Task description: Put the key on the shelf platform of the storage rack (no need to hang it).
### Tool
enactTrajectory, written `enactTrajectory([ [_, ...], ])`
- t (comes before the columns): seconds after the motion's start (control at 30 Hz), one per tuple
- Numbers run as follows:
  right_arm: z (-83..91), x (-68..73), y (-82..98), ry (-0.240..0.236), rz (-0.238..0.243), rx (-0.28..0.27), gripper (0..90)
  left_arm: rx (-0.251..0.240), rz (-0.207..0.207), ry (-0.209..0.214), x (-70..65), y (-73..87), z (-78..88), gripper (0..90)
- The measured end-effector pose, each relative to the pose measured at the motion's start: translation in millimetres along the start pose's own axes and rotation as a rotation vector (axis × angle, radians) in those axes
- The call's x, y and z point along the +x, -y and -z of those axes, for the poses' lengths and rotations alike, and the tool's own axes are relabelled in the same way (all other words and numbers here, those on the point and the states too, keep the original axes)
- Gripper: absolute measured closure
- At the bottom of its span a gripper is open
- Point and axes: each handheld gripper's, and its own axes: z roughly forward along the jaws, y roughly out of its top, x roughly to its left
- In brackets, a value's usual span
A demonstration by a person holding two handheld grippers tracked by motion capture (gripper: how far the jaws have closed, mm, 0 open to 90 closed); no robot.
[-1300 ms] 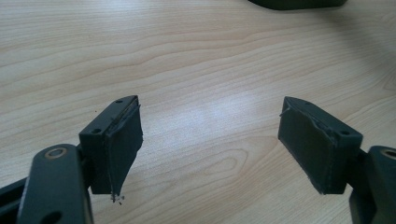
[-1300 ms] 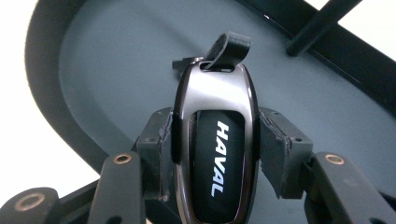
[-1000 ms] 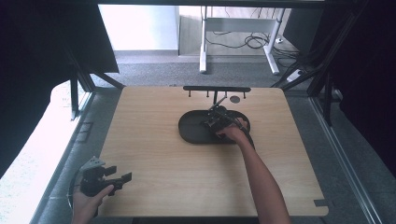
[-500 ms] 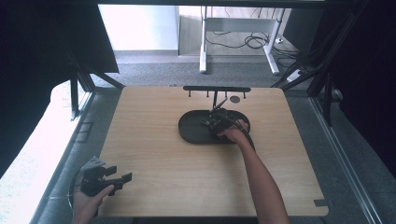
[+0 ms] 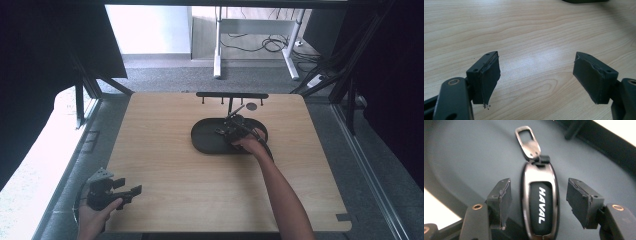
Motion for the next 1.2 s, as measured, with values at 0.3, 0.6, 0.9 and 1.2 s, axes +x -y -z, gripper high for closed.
enactTrajectory([
  [0.3,35.4,11.8,4.8,-0.043,0.045,-0.112,36.7,-0.002,-0.003,-0.001,-0.3,-0.3,0.6,21.9],
  [0.6,61.3,9.1,43.1,-0.086,0.037,-0.175,38.3,0.005,-0.005,-0.003,-2.3,-0.1,-1.7,21.9],
  [0.9,80.0,0.9,100.9,-0.124,-0.004,-0.236,39.0,0.015,-0.012,0.000,-7.0,0.1,-5.4,21.9],
  [1.2,82.3,-1.0,146.5,-0.116,-0.014,-0.246,38.9,0.020,-0.012,-0.003,-7.6,0.4,-7.0,21.8],
])
